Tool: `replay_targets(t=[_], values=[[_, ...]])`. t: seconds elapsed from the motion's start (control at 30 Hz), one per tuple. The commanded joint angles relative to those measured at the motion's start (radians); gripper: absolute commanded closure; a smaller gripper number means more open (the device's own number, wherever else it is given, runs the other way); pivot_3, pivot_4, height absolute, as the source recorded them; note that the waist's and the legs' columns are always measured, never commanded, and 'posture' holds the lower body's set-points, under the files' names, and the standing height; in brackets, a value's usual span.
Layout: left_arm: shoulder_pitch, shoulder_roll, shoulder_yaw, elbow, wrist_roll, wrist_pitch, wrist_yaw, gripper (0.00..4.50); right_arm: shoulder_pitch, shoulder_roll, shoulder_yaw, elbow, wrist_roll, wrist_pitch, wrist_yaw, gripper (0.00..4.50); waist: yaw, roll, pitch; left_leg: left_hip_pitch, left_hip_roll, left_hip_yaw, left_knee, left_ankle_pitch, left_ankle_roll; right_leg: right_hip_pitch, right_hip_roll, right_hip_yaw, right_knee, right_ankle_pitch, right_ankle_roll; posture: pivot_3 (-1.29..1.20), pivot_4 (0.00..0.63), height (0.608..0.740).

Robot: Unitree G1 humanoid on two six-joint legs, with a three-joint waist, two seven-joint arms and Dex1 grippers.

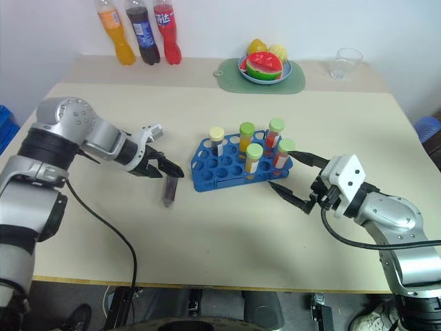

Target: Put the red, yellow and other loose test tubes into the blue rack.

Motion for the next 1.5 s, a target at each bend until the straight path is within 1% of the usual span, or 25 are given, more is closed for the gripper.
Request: replay_targets(t=[0.03,0.27,0.5,0.6,0.73,0.77,0.8,0.83,0.93,1.0,1.03,1.1,1.13,1.2,1.23,1.27,1.3,1.33,1.37,1.43,1.5], values=[[-0.033,0.0,0.001,0.013,-0.077,0.008,0.067,0.0,0.009,0.007,-0.031,-0.02,0.002,-0.026,0.0,0.36,-0.001,0.0,0.0,0.0,0.0,0.0,0.0,0.0,0.0,0.0,0.0,0.0,0.0,0.0,0.0,0.0,0.15,0.74],[-0.03,-0.042,0.01,0.059,-0.164,0.008,0.243,0.0,0.037,0.01,-0.048,-0.023,0.004,-0.036,-0.001,0.36,0.001,0.0,0.0,0.0,0.0,0.0,0.0,0.001,-0.001,0.0,0.0,0.0,0.0,0.0,0.0,0.0,0.15,0.74],[-0.01,-0.048,0.014,0.077,-0.252,0.008,0.416,0.0,0.059,0.013,-0.056,-0.028,0.007,-0.044,-0.006,0.36,0.0,0.0,0.0,0.001,0.0,0.0,0.0,0.001,-0.002,0.001,0.0,0.0,0.001,0.0,0.0,0.0,0.15,0.74],[-0.006,-0.052,0.027,0.077,-0.27,0.008,0.477,0.8,0.066,0.015,-0.055,-0.029,0.006,-0.047,-0.006,0.3,0.0,0.0,0.0,0.002,0.0,0.0,0.0,0.001,-0.002,0.001,0.0,0.0,0.001,0.0,0.0,0.0,0.15,0.74],[0.012,-0.058,0.05,0.069,-0.3,0.008,0.542,2.67,0.067,0.017,-0.054,-0.027,0.003,-0.051,-0.006,0.3,0.0,0.0,0.0,0.002,0.0,0.0,0.0,0.002,-0.004,0.001,0.0,0.0,0.001,0.0,0.0,0.0,0.15,0.74],[0.02,-0.058,0.055,0.064,-0.309,0.008,0.555,3.21,0.068,0.018,-0.053,-0.027,0.003,-0.052,-0.006,0.3,0.0,0.0,0.0,0.002,0.0,0.0,0.0,0.003,-0.004,0.001,0.0,0.0,0.001,0.0,0.0,0.0,0.15,0.74],[0.026,-0.057,0.057,0.06,-0.322,0.008,0.566,3.57,0.068,0.019,-0.052,-0.026,0.002,-0.052,-0.006,0.3,0.0,0.0,0.0,0.002,0.0,0.0,0.0,0.003,-0.005,0.001,0.0,0.0,0.001,0.0,0.0,0.0,0.15,0.74],[0.032,-0.054,0.061,0.051,-0.333,0.008,0.577,3.72,0.067,0.02,-0.05,-0.026,0.002,-0.053,-0.006,0.3,0.0,0.0,0.0,0.002,0.0,0.0,0.0,0.003,-0.005,0.001,0.0,0.0,0.001,0.0,0.0,0.0,0.15,0.74],[0.05,-0.041,0.077,0.019,-0.373,0.008,0.6,3.72,0.065,0.023,-0.044,-0.019,-0.003,-0.058,-0.005,0.3,0.0,0.0,0.0,0.002,0.0,0.0,0.0,0.003,-0.006,0.001,0.0,0.0,0.001,0.0,0.0,0.0,0.15,0.74],[0.066,-0.015,0.084,-0.022,-0.416,0.008,0.59,3.72,0.06,0.025,-0.04,-0.013,-0.007,-0.061,-0.005,0.3,-0.002,0.0,0.0,0.002,0.0,-0.001,0.0,0.004,-0.007,0.001,0.0,0.0,0.001,0.0,0.0,0.0,0.15,0.74],[0.079,0.003,0.1,-0.054,-0.437,0.008,0.573,3.72,0.058,0.026,-0.039,-0.01,-0.008,-0.061,-0.004,0.3,-0.003,0.0,0.0,0.002,0.0,0.0,0.0,0.004,-0.007,0.001,0.0,0.0,0.001,0.0,0.0,0.0,0.15,0.74],[0.11,0.074,0.097,-0.163,-0.495,0.008,0.473,3.72,0.054,0.028,-0.037,-0.007,-0.01,-0.062,-0.004,0.3,-0.006,0.0,0.0,0.002,0.0,0.0,-0.001,0.004,-0.008,0.0,0.0,0.0,0.001,0.0,0.0,0.0,0.15,0.74],[0.139,0.094,0.136,-0.237,-0.483,0.008,0.428,3.72,0.053,0.029,-0.037,-0.006,-0.01,-0.062,-0.004,0.3,-0.006,0.0,0.0,0.001,0.0,0.0,-0.001,0.006,-0.011,-0.001,0.0,0.0,0.001,0.0,0.0,0.0,0.15,0.74],[0.228,0.126,0.259,-0.404,-0.387,-0.115,0.323,3.72,0.051,0.031,-0.037,-0.005,-0.012,-0.061,-0.006,0.3,-0.003,0.001,0.0,0.001,0.0,0.0,-0.002,0.007,-0.012,-0.001,0.0,0.0,0.002,0.0,0.0,0.0,0.15,0.74],[0.283,0.162,0.274,-0.52,-0.293,-0.221,0.195,3.72,0.05,0.033,-0.037,-0.004,-0.011,-0.06,-0.008,0.3,-0.002,0.001,0.0,0.001,0.0,0.0,-0.002,0.007,-0.013,-0.001,0.0,0.001,0.001,0.0,0.0,0.0,0.15,0.74],[0.334,0.179,0.283,-0.6,-0.212,-0.333,0.056,3.72,0.05,0.036,-0.037,-0.003,-0.011,-0.06,-0.011,0.3,-0.002,0.001,0.0,0.001,0.0,0.0,-0.002,0.007,-0.013,-0.001,-0.001,0.001,0.001,0.0,-0.001,0.0,0.15,0.74],[0.387,0.175,0.296,-0.659,-0.129,-0.479,-0.104,3.72,0.05,0.041,-0.037,0.002,-0.011,-0.062,-0.014,0.3,-0.001,0.001,0.0,0.001,0.0,0.002,-0.002,0.008,-0.014,-0.001,0.0,0.0,0.0,-0.002,-0.004,0.0,0.15,0.74],[0.436,0.164,0.33,-0.696,-0.092,-0.589,-0.287,3.72,0.052,0.047,-0.035,0.006,-0.013,-0.064,-0.019,0.3,0.002,0.001,0.0,0.001,0.0,0.003,-0.002,0.008,-0.015,-0.001,0.0,0.0,0.001,-0.002,-0.004,0.0,0.15,0.74],[0.461,0.194,0.304,-0.722,-0.03,-0.642,-0.406,3.72,0.055,0.053,-0.031,0.009,-0.019,-0.07,-0.022,0.3,0.006,0.001,0.0,0.001,0.0,0.004,-0.002,0.008,-0.015,0.0,0.0,0.0,-0.001,-0.002,-0.005,0.0,0.15,0.74],[0.471,0.171,0.309,-0.695,0.025,-0.712,-0.556,3.72,0.065,0.072,-0.03,0.009,-0.027,-0.083,-0.034,0.3,0.015,0.001,0.0,0.0,0.0,0.004,-0.002,0.008,-0.015,0.001,0.0,-0.001,-0.003,-0.001,-0.006,0.0,0.15,0.74],[0.455,0.106,0.328,-0.64,0.067,-0.792,-0.662,3.72,0.082,0.093,-0.032,0.013,-0.039,-0.101,-0.046,0.3,0.024,0.001,0.0,0.0,0.0,0.004,-0.002,0.006,-0.011,0.001,0.0,-0.001,-0.003,-0.001,-0.007,0.0,0.15,0.74]])
